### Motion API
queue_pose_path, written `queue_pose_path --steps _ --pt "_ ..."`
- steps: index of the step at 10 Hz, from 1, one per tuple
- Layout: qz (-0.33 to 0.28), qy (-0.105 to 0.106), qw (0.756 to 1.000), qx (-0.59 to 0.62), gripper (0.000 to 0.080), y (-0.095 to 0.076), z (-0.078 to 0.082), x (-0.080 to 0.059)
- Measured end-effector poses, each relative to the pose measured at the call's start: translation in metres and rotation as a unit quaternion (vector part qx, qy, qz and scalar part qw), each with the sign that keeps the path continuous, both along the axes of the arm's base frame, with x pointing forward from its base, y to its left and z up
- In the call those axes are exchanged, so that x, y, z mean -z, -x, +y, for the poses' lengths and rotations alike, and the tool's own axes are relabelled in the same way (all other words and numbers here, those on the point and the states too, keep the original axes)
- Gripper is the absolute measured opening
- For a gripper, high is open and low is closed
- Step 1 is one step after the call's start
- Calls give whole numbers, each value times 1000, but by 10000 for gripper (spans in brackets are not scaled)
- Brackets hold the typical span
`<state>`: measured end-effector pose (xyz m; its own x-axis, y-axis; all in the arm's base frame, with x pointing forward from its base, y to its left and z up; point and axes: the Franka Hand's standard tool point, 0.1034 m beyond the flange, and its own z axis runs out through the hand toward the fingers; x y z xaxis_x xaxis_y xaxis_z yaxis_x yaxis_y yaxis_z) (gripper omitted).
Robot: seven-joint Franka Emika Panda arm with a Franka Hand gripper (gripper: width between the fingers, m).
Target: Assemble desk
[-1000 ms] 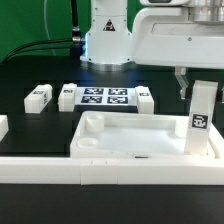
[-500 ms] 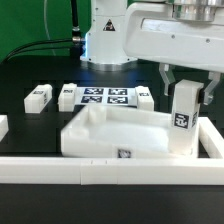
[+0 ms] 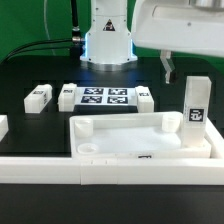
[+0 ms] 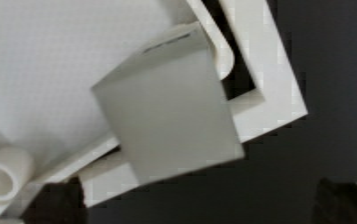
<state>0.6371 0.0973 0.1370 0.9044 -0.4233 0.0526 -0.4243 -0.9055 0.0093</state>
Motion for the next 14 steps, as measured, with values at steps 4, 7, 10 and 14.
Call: queue_pose_path --steps 4,7,10,14 --pt "1 -15 1000 14 649 16 -10 -11" --pt "2 -15 1000 13 649 16 -10 -11" --pt "-4 -15 1000 9 649 20 -7 -7" --pt "-5 -12 996 -93 649 60 -30 -1"
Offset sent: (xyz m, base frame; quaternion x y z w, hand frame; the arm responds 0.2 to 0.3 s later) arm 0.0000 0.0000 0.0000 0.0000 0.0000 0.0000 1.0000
